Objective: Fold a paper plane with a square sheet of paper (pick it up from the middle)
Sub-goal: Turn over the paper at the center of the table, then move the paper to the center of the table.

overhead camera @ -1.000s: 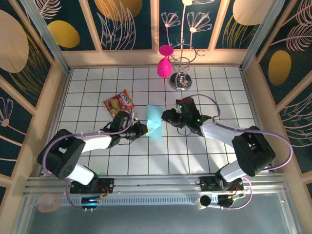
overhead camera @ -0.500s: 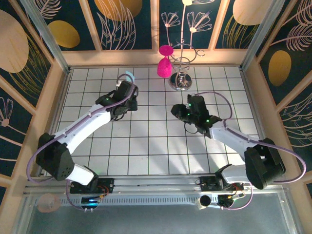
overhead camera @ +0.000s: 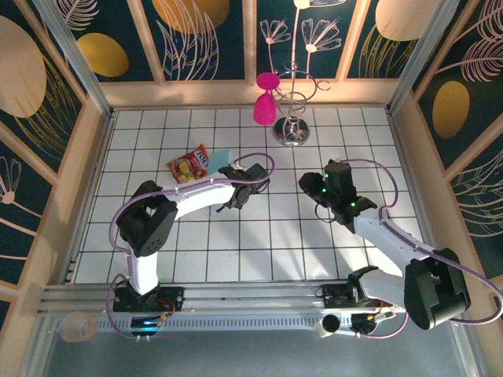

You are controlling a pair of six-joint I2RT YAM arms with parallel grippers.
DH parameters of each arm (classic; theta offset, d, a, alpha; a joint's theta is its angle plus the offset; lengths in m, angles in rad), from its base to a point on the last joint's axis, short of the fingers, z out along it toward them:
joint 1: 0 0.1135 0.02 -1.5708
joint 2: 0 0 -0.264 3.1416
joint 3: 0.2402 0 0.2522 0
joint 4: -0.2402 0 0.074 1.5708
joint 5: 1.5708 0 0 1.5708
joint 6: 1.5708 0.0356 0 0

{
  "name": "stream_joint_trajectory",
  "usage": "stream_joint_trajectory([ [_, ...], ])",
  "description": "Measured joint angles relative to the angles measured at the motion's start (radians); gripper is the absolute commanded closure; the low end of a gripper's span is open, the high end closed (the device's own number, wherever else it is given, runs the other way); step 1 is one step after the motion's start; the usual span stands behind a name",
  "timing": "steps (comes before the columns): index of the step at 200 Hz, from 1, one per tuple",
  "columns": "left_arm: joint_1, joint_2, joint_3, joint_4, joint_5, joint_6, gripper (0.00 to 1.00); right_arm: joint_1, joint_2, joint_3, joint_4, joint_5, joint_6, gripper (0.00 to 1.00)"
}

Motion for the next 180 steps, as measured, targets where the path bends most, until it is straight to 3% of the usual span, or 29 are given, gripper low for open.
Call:
stream_joint_trajectory([
  [35, -0.008, -0.013, -0.067, 0.156, 0.189, -0.01, 0.57, -0.008, -0.002, -0.014, -0.018, 0.002, 0.005, 0.71],
  [66, 0.0, -0.049, -0.119, 0.252, 0.314, -0.014, 0.47, -0.008, 0.02, -0.011, -0.016, -0.014, -0.005, 0.71],
  [89, 0.029, -0.14, -0.18, 0.325, 0.392, -0.019, 0.43, 0.014, 0.1, 0.026, -0.013, -0.035, -0.028, 0.72],
  [114, 0.112, -0.298, -0.284, 0.416, 0.46, -0.045, 0.39, 0.102, 0.233, 0.113, 0.021, -0.071, -0.053, 0.75],
  [145, 0.226, -0.463, -0.438, 0.502, 0.48, -0.096, 0.34, 0.203, 0.437, 0.232, 0.15, -0.177, -0.04, 0.8],
  [180, 0.305, -0.552, -0.585, 0.545, 0.511, -0.16, 0.34, 0.28, 0.664, 0.365, 0.276, -0.298, 0.016, 0.84],
])
